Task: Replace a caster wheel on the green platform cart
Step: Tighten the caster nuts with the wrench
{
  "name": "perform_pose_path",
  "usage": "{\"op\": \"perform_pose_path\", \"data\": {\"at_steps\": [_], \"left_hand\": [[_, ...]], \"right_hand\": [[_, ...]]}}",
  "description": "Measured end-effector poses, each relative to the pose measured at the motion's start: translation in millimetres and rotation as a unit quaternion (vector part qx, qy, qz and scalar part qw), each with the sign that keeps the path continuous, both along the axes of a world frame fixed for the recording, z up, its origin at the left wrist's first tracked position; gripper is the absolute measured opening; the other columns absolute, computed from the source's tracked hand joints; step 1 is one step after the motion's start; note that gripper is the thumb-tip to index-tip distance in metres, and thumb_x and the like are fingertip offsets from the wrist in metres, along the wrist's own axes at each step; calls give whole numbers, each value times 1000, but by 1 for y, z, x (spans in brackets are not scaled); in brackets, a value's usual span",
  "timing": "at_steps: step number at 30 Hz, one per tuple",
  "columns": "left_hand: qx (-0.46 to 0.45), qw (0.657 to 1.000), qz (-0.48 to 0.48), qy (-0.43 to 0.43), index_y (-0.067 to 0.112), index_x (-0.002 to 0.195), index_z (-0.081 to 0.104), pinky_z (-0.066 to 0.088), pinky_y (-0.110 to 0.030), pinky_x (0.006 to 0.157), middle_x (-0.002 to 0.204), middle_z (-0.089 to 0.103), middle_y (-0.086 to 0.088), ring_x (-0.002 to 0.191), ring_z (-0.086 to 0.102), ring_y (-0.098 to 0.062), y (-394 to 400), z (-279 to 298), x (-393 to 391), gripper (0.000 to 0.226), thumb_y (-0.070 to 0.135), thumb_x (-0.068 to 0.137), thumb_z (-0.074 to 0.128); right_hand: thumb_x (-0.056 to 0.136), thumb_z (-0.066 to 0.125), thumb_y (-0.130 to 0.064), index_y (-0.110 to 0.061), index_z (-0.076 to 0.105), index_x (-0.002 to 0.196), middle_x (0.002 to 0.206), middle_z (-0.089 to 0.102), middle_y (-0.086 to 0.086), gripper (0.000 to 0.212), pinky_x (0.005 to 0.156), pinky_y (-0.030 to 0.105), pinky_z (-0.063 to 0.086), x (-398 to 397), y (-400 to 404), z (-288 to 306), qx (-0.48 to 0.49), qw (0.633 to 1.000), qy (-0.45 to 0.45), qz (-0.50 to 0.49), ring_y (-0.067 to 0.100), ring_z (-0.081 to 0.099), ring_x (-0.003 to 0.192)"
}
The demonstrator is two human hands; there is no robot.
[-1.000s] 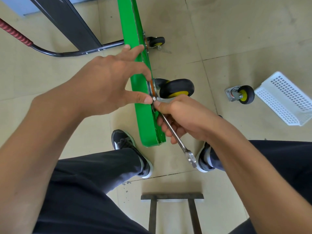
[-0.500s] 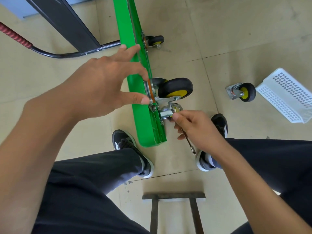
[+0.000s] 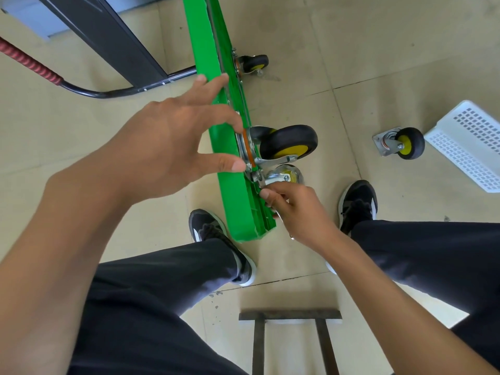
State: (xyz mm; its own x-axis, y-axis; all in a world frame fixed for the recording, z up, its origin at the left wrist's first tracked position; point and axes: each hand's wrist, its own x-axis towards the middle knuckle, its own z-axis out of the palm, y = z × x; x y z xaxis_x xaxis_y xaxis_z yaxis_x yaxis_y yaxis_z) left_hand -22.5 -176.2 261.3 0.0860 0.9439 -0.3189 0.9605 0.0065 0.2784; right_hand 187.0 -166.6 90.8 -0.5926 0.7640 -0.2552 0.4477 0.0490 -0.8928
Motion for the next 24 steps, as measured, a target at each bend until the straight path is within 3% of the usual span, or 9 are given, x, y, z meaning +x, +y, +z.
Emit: {"op": "perform_pose_path", "data": {"at_steps": [11, 14, 20, 24], "left_hand": [[-9, 1000, -1, 15, 42, 120, 57, 32, -52, 115, 167, 10, 8, 153, 12, -17, 0, 1, 1, 66, 79, 68, 41], [-8, 1000, -1, 11, 42, 120, 57, 32, -53, 115, 167, 10, 8, 153, 12, -17, 0, 1, 0, 66, 79, 67, 41], [-13, 1000, 2, 14, 42, 120, 57, 30, -48, 115, 167, 9, 8, 154, 11, -16, 1, 3, 2, 68, 79, 65, 41], [-16, 1000, 2, 13, 43, 120, 57, 29, -47, 115, 167, 8, 9, 154, 10, -16, 1, 4, 2, 68, 79, 65, 41]], "right_hand": [[103, 52, -35, -9, 71, 93, 83, 68, 11, 34, 76, 51, 54, -4, 6, 0, -33, 999, 1, 18, 25, 64, 81], [104, 52, -33, -13, 69, 86, 81, 67, 13, 32, 75, 51, 53, -4, 7, -2, -30, 999, -3, 31, 27, 63, 80], [104, 49, -33, -27, 57, 73, 74, 63, 3, 33, 71, 41, 54, -7, 8, 1, -32, 998, -21, 48, 16, 62, 73], [104, 48, -41, -8, 63, 73, 68, 64, 9, 47, 66, 46, 54, -7, 3, 9, -22, 998, -53, 11, 26, 62, 66]]}}
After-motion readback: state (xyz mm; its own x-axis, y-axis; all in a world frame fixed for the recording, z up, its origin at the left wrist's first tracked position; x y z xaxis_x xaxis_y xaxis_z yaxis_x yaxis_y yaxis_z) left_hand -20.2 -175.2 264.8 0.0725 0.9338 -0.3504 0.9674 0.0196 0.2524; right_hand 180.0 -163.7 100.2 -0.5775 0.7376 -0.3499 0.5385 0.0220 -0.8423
